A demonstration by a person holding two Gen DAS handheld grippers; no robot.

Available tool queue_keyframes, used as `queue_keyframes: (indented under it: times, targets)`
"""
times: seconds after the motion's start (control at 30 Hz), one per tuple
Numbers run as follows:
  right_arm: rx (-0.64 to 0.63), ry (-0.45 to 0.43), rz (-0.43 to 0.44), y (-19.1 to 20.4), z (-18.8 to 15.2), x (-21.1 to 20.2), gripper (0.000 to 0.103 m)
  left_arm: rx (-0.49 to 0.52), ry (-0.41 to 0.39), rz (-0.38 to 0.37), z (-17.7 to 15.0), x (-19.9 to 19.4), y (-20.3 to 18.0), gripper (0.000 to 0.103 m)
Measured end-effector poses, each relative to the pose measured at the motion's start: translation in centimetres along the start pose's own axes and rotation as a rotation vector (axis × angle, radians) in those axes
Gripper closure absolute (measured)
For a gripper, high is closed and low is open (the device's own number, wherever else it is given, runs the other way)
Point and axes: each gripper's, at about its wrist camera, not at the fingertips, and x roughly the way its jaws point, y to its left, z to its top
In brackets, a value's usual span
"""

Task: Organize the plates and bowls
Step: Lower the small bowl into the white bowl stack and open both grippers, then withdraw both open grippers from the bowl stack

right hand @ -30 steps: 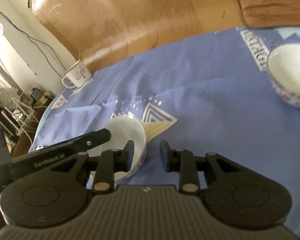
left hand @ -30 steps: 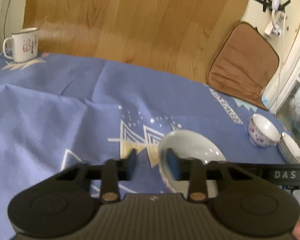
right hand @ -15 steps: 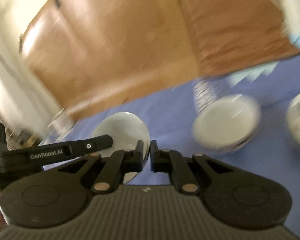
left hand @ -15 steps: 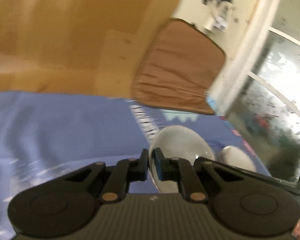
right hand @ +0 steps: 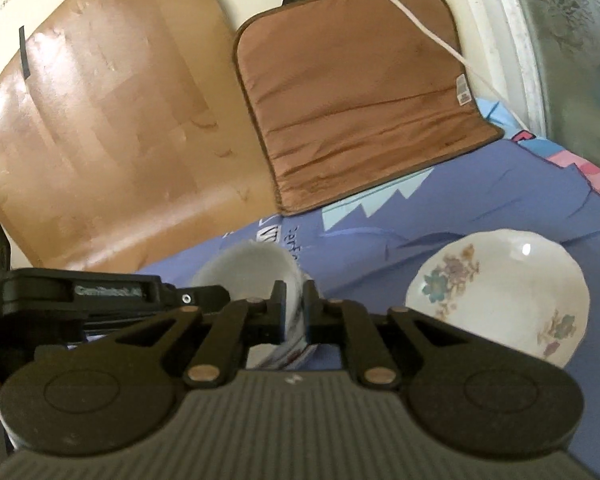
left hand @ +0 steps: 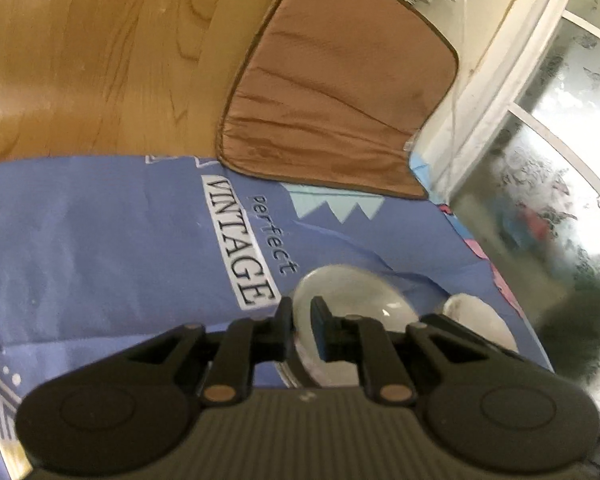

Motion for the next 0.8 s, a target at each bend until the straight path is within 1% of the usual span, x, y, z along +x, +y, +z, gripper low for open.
queue_keyframes:
  times: [0.03,0.07,0.1,0.13,0.3,0.37,0.47,0.6,0.73,0.77,0.8]
  targets:
    - [0.008,-0.009,-0.003,-0.2,0.0,0.0,0.088,-0.003,-0.001,-0.002,0.2,0.1,0.0,0.087]
    - [0.021,-0.014,-0.001,-0.4,0.1,-0.1,0.084,-0.004,-0.008,0.0,0.2,-0.2,0.0,0.083]
    - [0.04,-0.025,0.0,-0.7,0.1,-0.2,0.075,0.001,-0.022,0.009,0.3,-0.5,-0.1,0.079]
    - [0.053,-0.036,-0.002,-0.9,0.0,-0.5,0.074,0.011,-0.04,0.019,0.3,-0.9,-0.2,0.078]
    - [0.096,-0.043,0.01,-1.5,-0.4,-1.4,0.074,0.016,-0.088,0.034,-0.1,-2.9,-0.1,0.077]
    - [0.107,-0.064,0.012,-1.3,-0.8,-2.2,0.074,0.046,-0.108,0.074,-0.7,-3.6,-0.3,0.075]
    - [0.084,-0.094,0.001,-0.4,-1.6,-3.4,0.073,0.094,-0.138,0.137,-2.0,-4.9,-0.5,0.073]
    - [0.108,-0.06,0.01,-0.1,-2.7,-3.7,0.072,0.122,-0.146,0.164,-3.6,-6.1,-0.5,0.072]
    - [0.126,-0.029,0.007,0.1,-3.7,-4.1,0.069,0.151,-0.14,0.17,-4.8,-6.7,-0.3,0.071]
    - [0.129,-0.024,0.002,0.2,-3.9,-4.1,0.065,0.156,-0.138,0.171,-5.0,-6.7,-0.2,0.071]
    - [0.133,-0.019,-0.001,0.2,-4.0,-4.2,0.063,0.157,-0.136,0.17,-5.3,-6.8,-0.1,0.071]
